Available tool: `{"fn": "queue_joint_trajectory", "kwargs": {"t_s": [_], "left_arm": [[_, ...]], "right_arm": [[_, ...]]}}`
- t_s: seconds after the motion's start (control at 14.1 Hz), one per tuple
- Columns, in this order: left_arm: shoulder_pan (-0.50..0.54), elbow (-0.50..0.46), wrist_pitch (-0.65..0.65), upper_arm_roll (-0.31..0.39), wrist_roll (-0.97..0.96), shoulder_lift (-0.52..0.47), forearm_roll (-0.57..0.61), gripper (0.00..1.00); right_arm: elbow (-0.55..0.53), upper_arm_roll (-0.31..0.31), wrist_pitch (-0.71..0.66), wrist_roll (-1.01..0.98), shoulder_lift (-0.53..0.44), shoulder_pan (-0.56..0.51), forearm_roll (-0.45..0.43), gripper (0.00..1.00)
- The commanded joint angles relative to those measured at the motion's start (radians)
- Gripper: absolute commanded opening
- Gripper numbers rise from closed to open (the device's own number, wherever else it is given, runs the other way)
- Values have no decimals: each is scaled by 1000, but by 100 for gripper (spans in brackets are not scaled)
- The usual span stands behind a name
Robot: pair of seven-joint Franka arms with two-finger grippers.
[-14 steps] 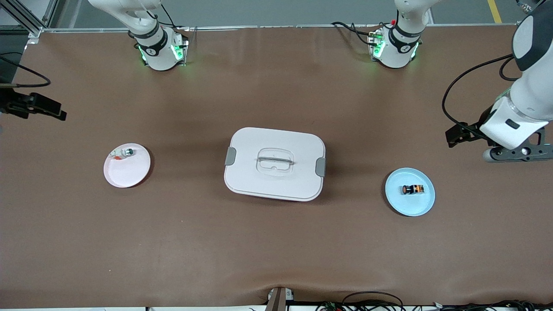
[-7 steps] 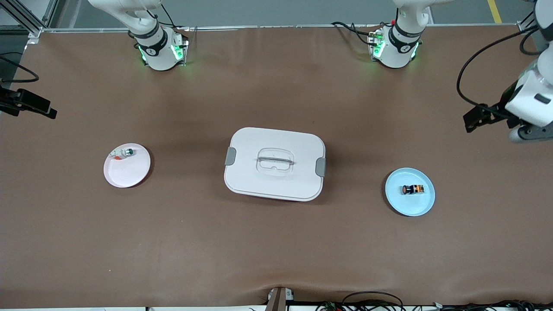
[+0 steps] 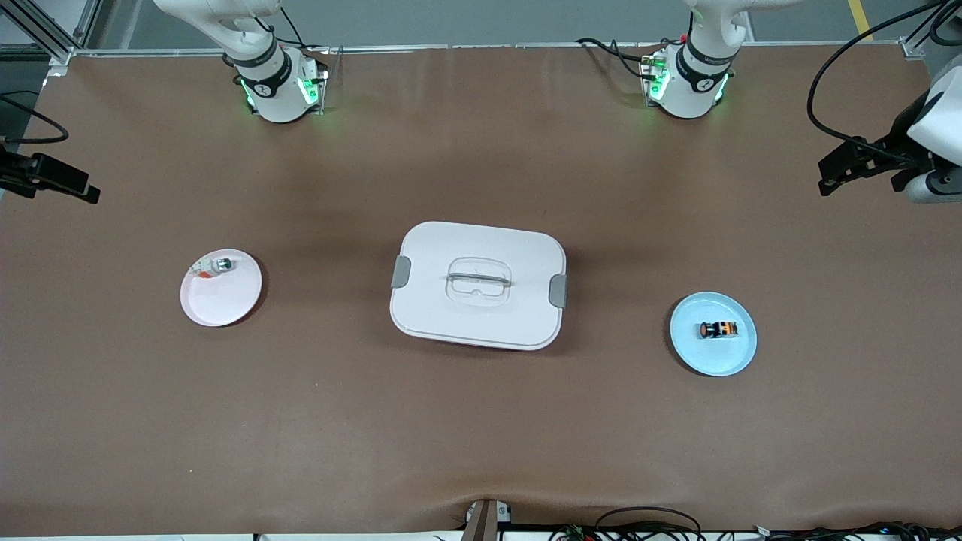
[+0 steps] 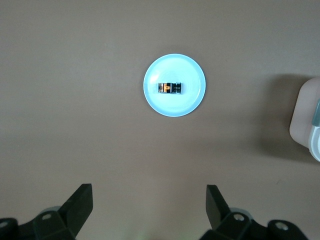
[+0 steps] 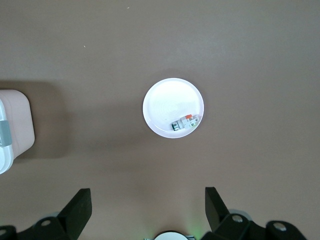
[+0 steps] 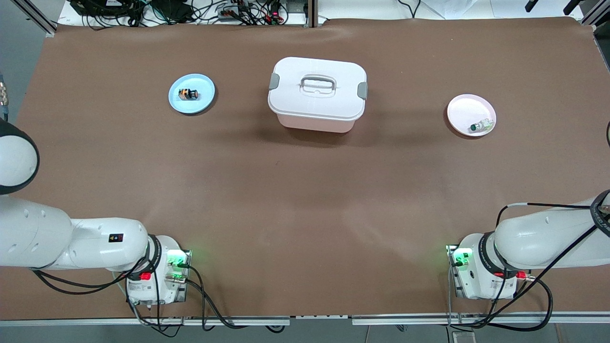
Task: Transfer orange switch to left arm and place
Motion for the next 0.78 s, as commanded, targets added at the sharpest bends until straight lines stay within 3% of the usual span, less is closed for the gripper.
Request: {"fn": "queue_joint_trajectory", "kwargs": {"t_s": [0.0,0.36,0.71], "left_arm": [[-11,-32,6,11,15,-33,-16,100],[-7,-35,3,4,29,-49,-31,100],[-4,-33,-20,9,29,-72,-49,100]], "right_arm": [[-34,4,16,-30,-31,-17,4,100],[-82,55,40,-30,-65,-39,-27,100],[-138,55,75,-30,-102,-39,-29,100]]}}
